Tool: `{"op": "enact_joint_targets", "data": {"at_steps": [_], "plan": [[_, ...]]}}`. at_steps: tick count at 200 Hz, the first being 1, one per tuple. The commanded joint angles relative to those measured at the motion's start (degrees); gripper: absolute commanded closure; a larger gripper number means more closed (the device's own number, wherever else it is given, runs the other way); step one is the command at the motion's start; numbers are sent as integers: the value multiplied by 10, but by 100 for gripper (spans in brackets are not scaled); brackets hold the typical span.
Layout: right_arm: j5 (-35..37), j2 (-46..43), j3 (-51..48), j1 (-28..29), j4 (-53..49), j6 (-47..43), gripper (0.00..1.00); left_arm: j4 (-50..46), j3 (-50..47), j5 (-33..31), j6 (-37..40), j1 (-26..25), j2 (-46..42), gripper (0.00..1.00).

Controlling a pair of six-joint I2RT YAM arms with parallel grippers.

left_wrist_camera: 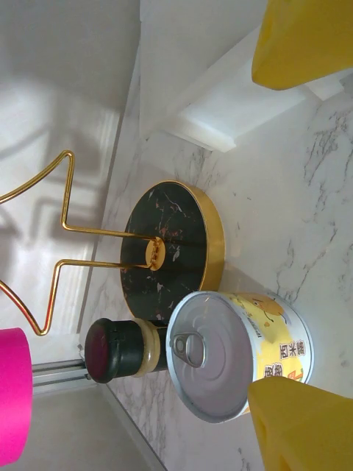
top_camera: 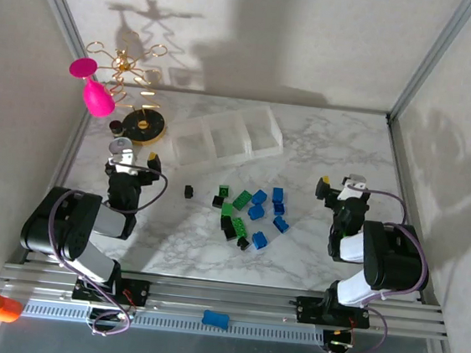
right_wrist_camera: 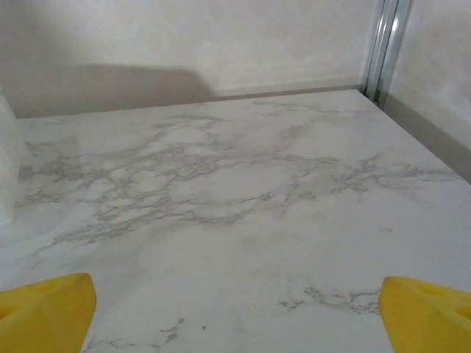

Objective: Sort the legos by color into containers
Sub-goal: Pick up the lego from the center of the table.

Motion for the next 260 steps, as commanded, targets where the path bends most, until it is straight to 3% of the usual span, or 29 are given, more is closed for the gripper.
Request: {"op": "enact_joint_targets", "data": {"at_steps": [1, 221, 260], "plan": [[-9, 0, 10, -4, 20, -8, 1, -5, 9, 11, 2, 6, -4, 1], [-11, -12, 9, -3, 12, -7, 1, -1, 8, 10, 2, 6, -6, 1], [11, -65, -2, -4, -13, 1, 1, -125, 46, 14, 21, -9, -66, 1]]}}
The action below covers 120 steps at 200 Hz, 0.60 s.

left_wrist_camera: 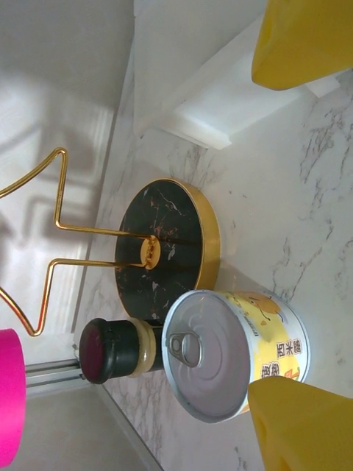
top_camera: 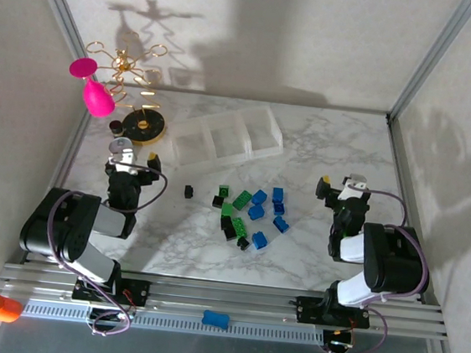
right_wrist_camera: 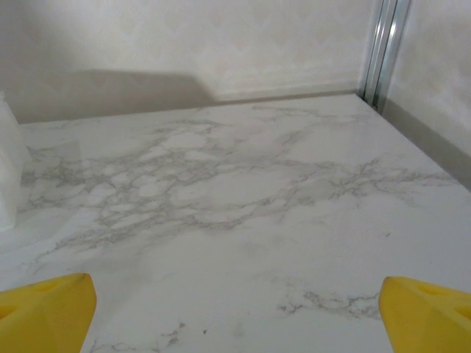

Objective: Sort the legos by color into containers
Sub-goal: Pick up the lego from the center of the table.

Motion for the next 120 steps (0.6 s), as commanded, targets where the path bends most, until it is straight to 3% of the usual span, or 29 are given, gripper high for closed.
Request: {"op": "enact_joint_targets", "data": {"at_steps": [1, 74, 120], "plan": [[9, -38, -2, -3, -6, 1, 1, -70, 29, 11, 17, -10, -43, 1], [58, -185, 101, -4, -290, 118, 1, -198, 29, 7, -35, -21, -210, 1], [38, -201, 162, -5, -446, 213, 1, -292, 44, -26, -162, -17, -292, 1]]}}
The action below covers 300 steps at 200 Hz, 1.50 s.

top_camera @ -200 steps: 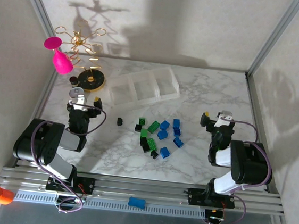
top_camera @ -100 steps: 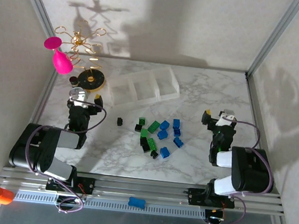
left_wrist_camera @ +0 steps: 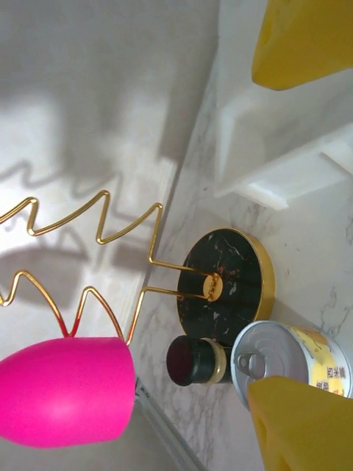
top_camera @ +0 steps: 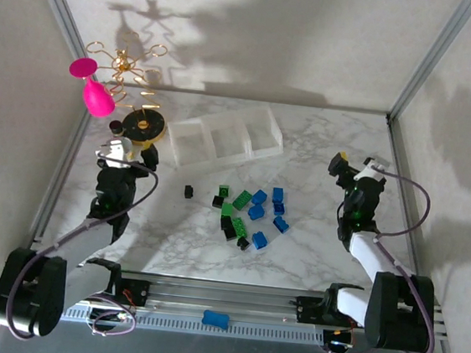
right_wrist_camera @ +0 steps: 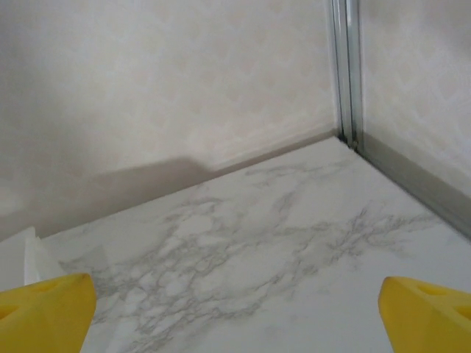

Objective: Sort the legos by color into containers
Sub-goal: Pick up the lego from the center of the table.

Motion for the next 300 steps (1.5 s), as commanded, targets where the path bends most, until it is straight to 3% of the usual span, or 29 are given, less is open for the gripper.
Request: {"op": "enact_joint_targets", "data": {"at_steps": [1, 40, 81, 149, 181, 231, 265, 300], "plan": [[-7, -12, 26, -4, -118, 71, 1, -70, 20, -20, -93, 0, -28, 1], [-85, -28, 52, -3, -178, 101, 1, -207, 89, -17, -174, 1, -22, 1], [-143, -40, 65, 25, -239, 108, 1, -232, 79, 47, -225, -13, -43, 1], [-177, -48, 77, 132, -335, 96, 1, -406, 116, 23, -264, -122, -61, 1], [-182, -60, 70, 195, -355, 109, 1, -480, 144, 27, -271, -173, -17, 1], [-156, -53, 64, 305, -351, 151, 1, -535, 220, -37, -231, -265, 114, 3], [-120, -23, 78, 369, -338, 166, 1, -545, 270, -61, -214, -276, 211, 8], [-94, 15, 108, 412, -341, 164, 1, -565, 311, -81, -211, -276, 284, 22]]}}
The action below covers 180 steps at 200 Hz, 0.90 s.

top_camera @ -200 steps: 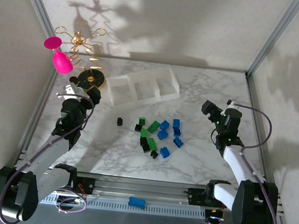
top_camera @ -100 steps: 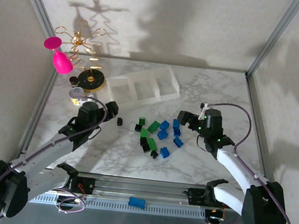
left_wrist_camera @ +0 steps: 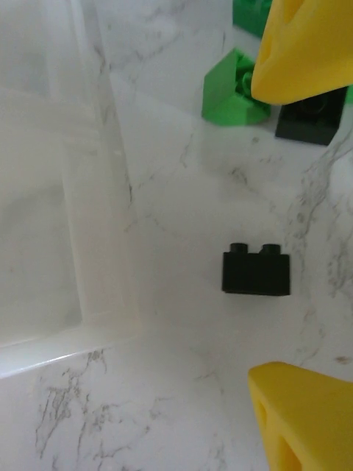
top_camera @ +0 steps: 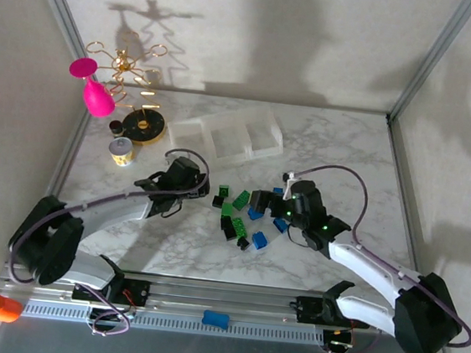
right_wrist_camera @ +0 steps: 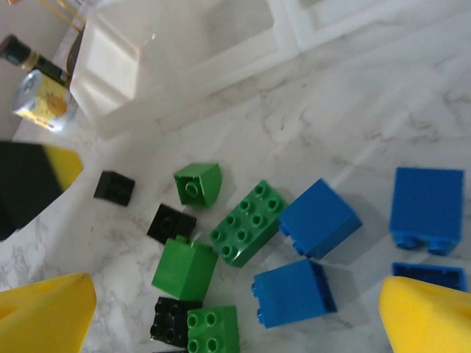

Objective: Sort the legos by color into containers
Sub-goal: Pick up the lego from the center of the table.

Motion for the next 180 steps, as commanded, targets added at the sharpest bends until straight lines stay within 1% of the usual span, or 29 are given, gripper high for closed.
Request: {"op": "enact_joint_targets", "data": {"at_steps": [1, 39, 70, 91, 104, 168, 180], "plan": [[33, 18, 35, 21, 2, 7, 1, -33, 27, -33, 11, -4, 32, 22], [39, 42, 59, 32, 2, 0, 1, -43, 27, -38, 9, -5, 64, 28], [41, 56, 66, 35, 8, -1, 1, -40, 23, -22, 21, -6, 84, 32], [45, 64, 69, 38, 8, 0, 1, -34, 25, -20, 23, -6, 93, 40], [47, 68, 70, 39, 7, 0, 1, -32, 26, -25, 23, -6, 98, 48], [56, 72, 72, 42, 4, -2, 1, -25, 28, -29, 25, -8, 115, 63], [57, 72, 72, 43, 4, -2, 1, -24, 27, -28, 26, -8, 114, 69]]}}
